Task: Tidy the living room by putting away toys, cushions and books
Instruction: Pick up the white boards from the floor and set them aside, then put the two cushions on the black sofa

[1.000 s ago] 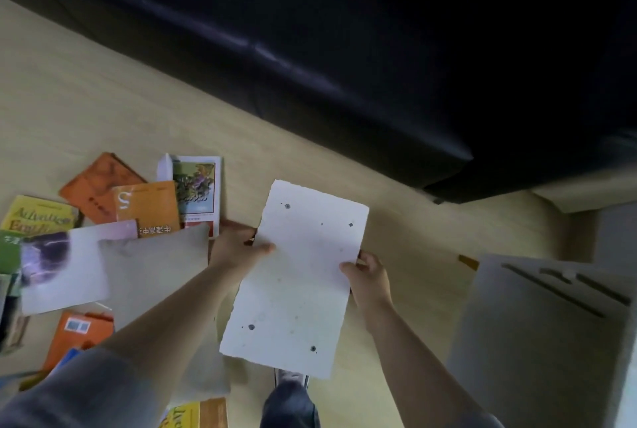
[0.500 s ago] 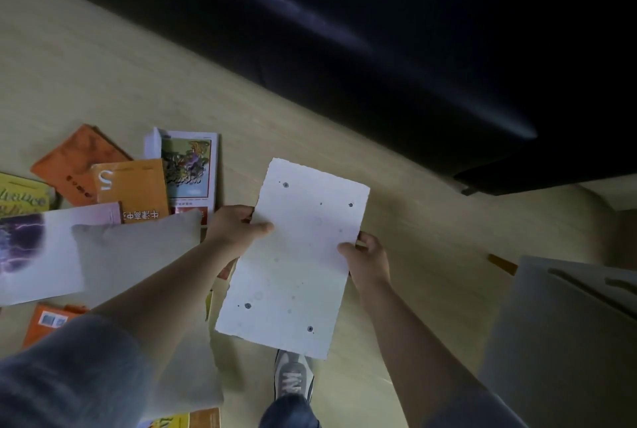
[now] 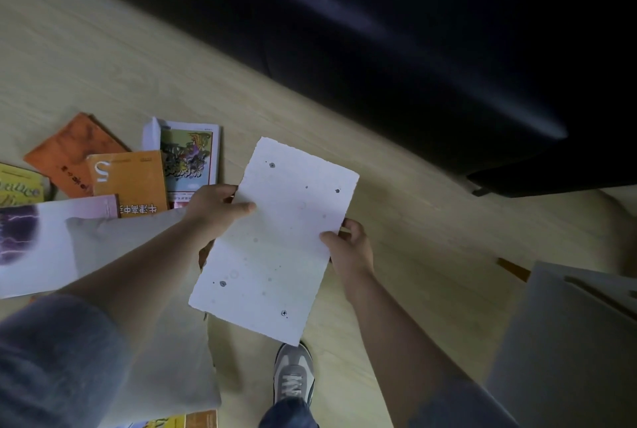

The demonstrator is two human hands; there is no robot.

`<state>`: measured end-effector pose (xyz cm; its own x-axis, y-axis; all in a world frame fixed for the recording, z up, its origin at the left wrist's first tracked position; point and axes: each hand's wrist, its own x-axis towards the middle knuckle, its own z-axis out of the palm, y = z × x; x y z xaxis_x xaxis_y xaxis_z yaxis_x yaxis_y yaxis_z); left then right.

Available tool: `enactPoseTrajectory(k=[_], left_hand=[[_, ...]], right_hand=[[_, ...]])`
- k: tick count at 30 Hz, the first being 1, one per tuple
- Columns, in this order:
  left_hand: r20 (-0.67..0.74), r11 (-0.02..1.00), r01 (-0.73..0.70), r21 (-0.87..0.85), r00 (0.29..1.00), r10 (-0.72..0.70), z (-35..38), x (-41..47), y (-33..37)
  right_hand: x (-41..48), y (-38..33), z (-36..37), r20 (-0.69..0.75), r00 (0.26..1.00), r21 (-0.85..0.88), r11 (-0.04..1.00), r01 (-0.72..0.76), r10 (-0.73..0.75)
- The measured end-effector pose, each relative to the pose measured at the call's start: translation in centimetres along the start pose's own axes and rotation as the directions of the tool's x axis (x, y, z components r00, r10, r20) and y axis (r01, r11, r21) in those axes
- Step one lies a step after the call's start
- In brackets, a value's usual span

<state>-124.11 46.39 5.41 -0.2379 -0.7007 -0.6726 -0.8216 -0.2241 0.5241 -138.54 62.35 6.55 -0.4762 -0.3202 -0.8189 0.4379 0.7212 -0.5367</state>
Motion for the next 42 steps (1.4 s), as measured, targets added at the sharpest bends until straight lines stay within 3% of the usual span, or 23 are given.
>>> enactPoseTrajectory(k=[14,19,24,29,34,42], left_hand=[[-0.128,0.997,-0.010,0.080,0.992,0.021,-0.5,0.1,0.0],[-0.171,0.998,0.047,0.041,0.984,-0.039,-1.6,-1.8,-0.8],[-0.189,0.998,0.063,0.004,0.980,-0.061,-3.9,-5.8,-3.1],[-0.213,0.987,0.141,-0.082,0.964,-0.156,-5.7,-10.6,-8.1],[-0.200,0.948,0.199,-0.246,0.947,-0.251,-7.4,-15.5,-14.7],[-0.169,0.933,0.278,-0.229,0.932,-0.319,-9.1,-21.2,-26.3]], right_hand=[[0.0,-1.9,1.0,0.092,0.995,-0.081,0.996,0.030,-0.022],[-2.1,-1.9,0.9,0.009,1.000,-0.188,0.982,0.016,-0.015],[-5.5,-1.4,1.0,-0.089,0.990,-0.251,0.964,0.089,-0.114],[-10.2,0.2,3.4,-0.140,0.976,-0.152,0.978,0.147,-0.168],[-15.7,3.3,7.8,-0.040,0.989,-0.175,0.975,0.134,-0.143],[-19.7,11.6,15.6,0.174,0.983,-0.376,0.920,0.114,-0.051]])
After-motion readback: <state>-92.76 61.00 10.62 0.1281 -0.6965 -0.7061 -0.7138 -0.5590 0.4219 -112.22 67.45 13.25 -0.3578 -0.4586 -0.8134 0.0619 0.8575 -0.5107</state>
